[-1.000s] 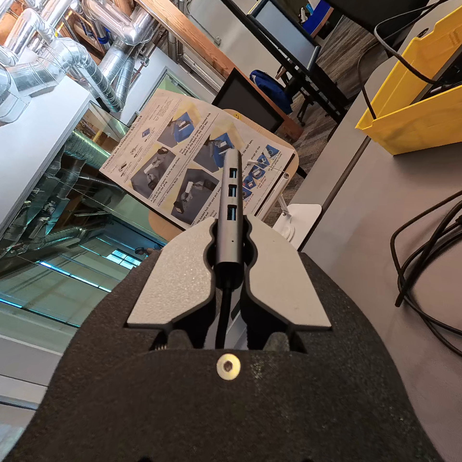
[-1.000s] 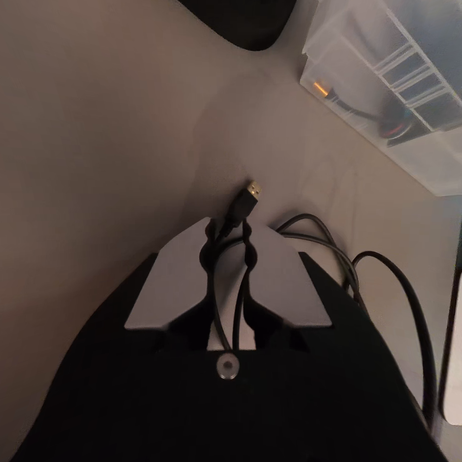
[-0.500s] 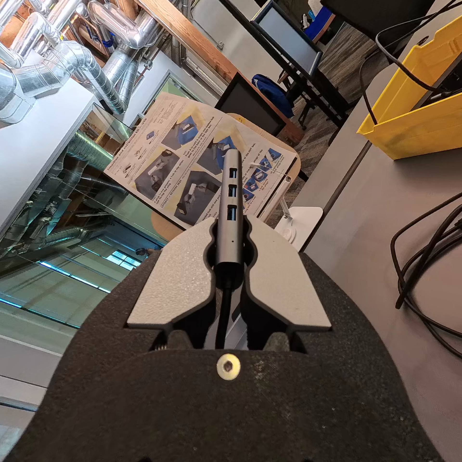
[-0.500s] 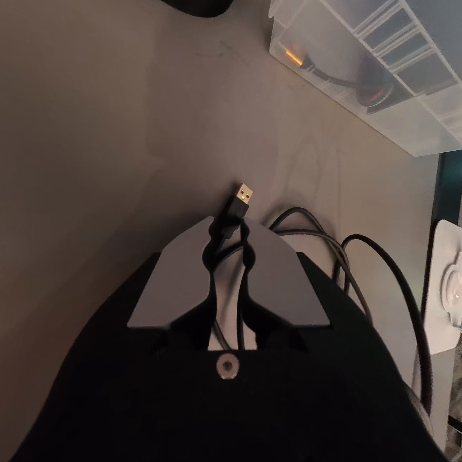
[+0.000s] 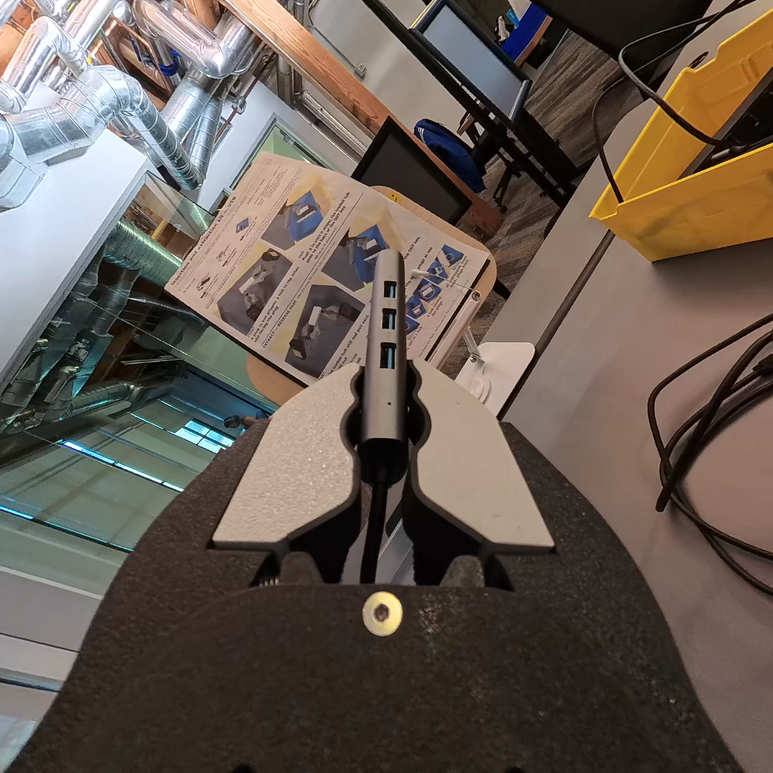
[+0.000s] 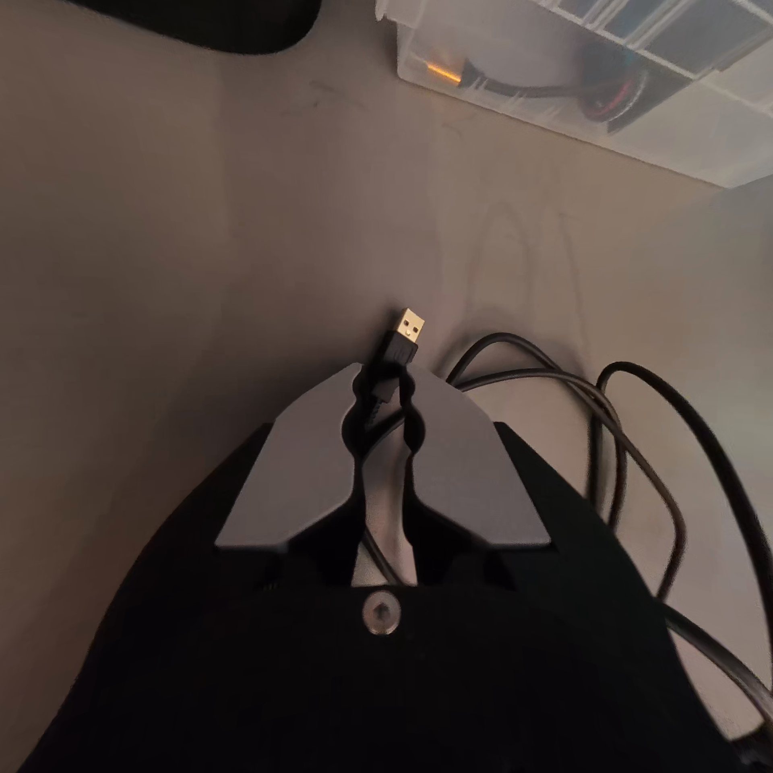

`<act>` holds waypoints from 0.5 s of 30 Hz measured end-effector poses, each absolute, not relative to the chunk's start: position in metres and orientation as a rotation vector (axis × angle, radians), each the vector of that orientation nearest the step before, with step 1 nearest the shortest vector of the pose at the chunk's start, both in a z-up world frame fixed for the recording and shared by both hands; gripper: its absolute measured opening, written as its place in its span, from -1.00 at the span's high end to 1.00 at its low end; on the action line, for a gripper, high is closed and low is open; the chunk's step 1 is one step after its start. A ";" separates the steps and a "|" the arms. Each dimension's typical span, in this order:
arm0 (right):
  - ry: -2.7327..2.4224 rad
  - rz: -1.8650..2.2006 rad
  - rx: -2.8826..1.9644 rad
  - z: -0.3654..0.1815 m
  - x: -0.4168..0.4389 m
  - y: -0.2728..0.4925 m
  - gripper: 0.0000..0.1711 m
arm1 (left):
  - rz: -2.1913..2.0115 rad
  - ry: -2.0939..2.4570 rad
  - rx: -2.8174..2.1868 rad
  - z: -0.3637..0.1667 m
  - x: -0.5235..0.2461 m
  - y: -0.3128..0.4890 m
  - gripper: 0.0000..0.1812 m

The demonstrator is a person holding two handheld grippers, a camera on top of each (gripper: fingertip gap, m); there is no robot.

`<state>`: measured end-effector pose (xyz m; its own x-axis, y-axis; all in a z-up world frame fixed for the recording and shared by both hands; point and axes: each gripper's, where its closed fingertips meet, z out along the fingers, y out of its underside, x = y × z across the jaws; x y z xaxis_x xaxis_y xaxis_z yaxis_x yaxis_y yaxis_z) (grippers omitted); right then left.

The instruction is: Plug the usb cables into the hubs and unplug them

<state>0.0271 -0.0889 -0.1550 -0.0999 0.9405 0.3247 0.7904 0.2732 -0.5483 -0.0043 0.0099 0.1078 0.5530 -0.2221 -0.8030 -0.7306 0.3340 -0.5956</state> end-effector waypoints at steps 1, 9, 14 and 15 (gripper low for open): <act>-1.907 0.370 -1.601 -0.154 0.027 -0.089 0.85 | 0.412 0.974 -1.223 0.108 -0.004 0.010 0.81; -1.702 1.152 -2.055 -0.145 0.032 -0.105 0.87 | 0.405 0.979 -1.223 0.108 -0.004 0.009 0.81; -1.620 1.284 -2.172 -0.144 0.036 -0.102 0.89 | 0.400 0.983 -1.221 0.108 -0.003 0.009 0.81; -1.611 1.320 -2.192 -0.143 0.036 -0.104 0.89 | 0.398 0.984 -1.221 0.108 -0.003 0.008 0.81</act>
<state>0.0364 -0.1038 -0.1432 0.0544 0.8210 -0.5683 0.7185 -0.4274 -0.5487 -0.0028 0.0084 0.1079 0.5495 -0.2344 -0.8019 -0.7264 0.3402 -0.5972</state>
